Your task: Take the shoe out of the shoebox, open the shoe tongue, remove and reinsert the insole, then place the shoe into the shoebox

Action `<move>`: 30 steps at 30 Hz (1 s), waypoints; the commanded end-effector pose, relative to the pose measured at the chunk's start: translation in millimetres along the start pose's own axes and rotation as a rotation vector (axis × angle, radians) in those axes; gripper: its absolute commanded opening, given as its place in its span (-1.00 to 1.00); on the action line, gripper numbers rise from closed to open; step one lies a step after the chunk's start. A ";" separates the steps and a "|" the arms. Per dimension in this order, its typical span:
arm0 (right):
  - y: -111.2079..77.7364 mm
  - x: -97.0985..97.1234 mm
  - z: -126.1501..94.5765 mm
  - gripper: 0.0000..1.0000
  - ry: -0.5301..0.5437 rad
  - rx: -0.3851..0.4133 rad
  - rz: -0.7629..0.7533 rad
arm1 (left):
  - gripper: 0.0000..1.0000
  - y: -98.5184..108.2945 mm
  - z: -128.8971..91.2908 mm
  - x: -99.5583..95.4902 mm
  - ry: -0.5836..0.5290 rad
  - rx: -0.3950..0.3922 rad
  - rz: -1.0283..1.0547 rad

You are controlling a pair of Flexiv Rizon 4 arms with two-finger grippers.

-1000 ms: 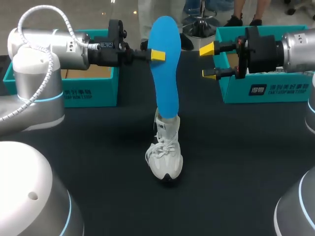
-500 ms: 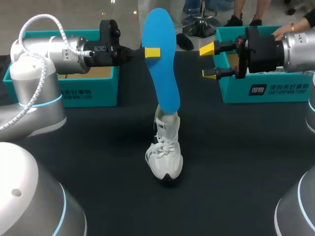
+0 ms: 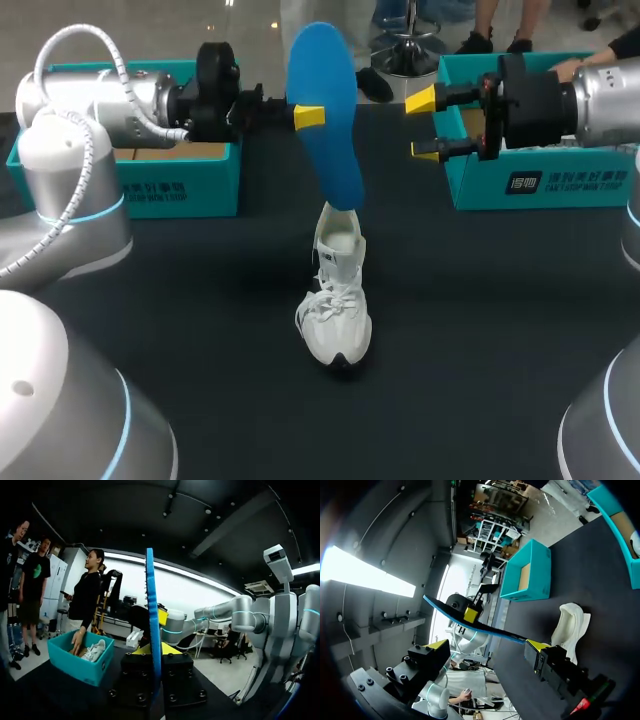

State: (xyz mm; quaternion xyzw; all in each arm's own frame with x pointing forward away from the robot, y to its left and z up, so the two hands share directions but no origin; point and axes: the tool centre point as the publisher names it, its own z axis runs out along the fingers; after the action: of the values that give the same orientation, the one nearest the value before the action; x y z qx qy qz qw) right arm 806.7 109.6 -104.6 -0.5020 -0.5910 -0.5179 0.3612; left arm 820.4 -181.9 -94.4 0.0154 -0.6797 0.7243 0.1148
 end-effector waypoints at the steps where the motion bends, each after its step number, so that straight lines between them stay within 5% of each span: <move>1: 0.8 -0.3 2.4 1.00 0.000 -0.001 0.001 | -1.00 7.6 -0.9 9.4 -0.083 -0.028 0.304; 3: 0.8 -0.3 2.4 1.00 0.000 -0.001 0.001 | -1.00 5.1 -1.9 9.9 -0.090 0.012 0.316; 17: 0.8 -0.3 2.4 1.00 0.000 -0.001 0.001 | -1.00 7.4 -2.6 3.8 -0.055 -0.079 0.639; 30: 0.8 -0.3 2.4 1.00 0.000 -0.001 0.001 | -1.00 7.4 -2.6 3.8 -0.055 -0.079 0.639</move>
State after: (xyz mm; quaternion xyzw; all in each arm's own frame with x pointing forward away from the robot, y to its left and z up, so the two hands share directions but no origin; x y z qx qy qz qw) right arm 806.7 109.6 -105.2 -0.5011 -0.5904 -0.5191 0.3617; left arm 815.9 -178.4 -100.8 -0.1842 -0.6808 0.6959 -0.1353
